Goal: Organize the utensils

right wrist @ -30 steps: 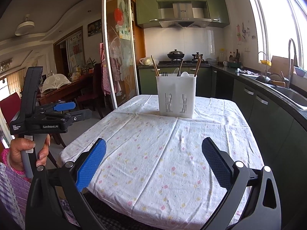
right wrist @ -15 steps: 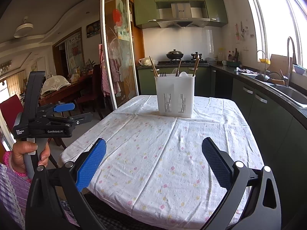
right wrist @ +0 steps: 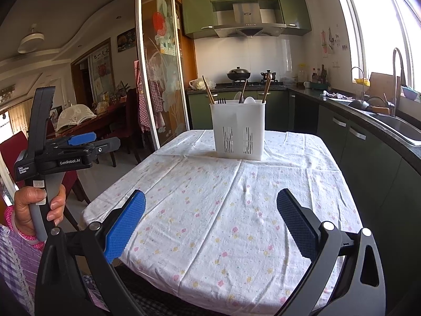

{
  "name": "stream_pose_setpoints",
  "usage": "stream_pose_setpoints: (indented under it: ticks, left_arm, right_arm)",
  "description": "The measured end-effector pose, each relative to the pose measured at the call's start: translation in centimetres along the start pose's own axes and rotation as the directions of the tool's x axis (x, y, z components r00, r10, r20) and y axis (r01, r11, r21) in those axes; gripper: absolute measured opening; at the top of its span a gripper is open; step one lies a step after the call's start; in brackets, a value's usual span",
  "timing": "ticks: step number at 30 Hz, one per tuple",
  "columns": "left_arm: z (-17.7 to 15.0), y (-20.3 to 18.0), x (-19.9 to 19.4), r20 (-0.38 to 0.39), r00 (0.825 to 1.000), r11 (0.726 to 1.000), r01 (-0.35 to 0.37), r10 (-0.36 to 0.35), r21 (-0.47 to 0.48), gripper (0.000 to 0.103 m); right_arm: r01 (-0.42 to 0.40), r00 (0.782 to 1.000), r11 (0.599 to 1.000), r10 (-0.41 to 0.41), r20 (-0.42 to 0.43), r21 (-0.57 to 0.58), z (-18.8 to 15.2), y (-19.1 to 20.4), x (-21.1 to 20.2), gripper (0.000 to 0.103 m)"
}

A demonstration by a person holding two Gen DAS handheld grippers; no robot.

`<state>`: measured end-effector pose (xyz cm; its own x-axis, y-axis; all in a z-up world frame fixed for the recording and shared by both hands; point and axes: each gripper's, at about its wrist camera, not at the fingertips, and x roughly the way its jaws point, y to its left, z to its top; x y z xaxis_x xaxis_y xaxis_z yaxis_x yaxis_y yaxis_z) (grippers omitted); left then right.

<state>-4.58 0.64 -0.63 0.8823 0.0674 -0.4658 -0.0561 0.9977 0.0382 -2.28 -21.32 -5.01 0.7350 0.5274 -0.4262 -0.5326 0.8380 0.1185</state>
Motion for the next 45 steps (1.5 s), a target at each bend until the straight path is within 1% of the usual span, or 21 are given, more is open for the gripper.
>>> stream_pose_setpoints:
  ticks: [4,11,14,21,29,35,45]
  left_arm:
    - [0.00,-0.05,-0.10,0.003,1.000,1.000,0.002,-0.002,0.000,0.096]
    - [0.19,0.10,-0.04,-0.006,0.999,0.999,0.040,-0.041,-0.018,0.096]
    - [0.22,0.26,0.06,-0.009,0.999,0.999,0.045,-0.045,-0.023,0.096]
    - [0.22,0.10,-0.11,0.004,0.999,0.999,0.033,-0.033,-0.009,0.096]
    - [0.37,0.33,-0.01,-0.002,0.999,0.999,0.034,-0.034,-0.025,0.096]
    - [0.41,0.30,-0.13,0.001,1.000,1.000,0.016,-0.016,-0.012,0.096]
    - [0.41,0.20,-0.15,-0.001,1.000,1.000,0.013,-0.013,-0.005,0.096]
  right_arm:
    - [-0.001,1.000,1.000,0.001,-0.001,-0.003,-0.03,0.01,-0.04,0.098]
    - [-0.003,1.000,1.000,0.003,-0.002,-0.004,-0.10,0.00,0.00,0.098]
    - [-0.003,1.000,1.000,0.003,-0.002,-0.004,-0.12,0.00,-0.02,0.098]
    - [-0.009,1.000,1.000,0.009,0.003,-0.004,-0.21,0.02,-0.15,0.098]
    - [-0.009,1.000,1.000,0.009,0.004,-0.005,-0.30,0.02,-0.27,0.098]
    - [-0.011,1.000,1.000,0.011,0.008,-0.005,-0.27,0.00,-0.37,0.098]
    - [-0.013,1.000,1.000,0.013,0.011,-0.003,-0.15,0.07,-0.59,0.098]
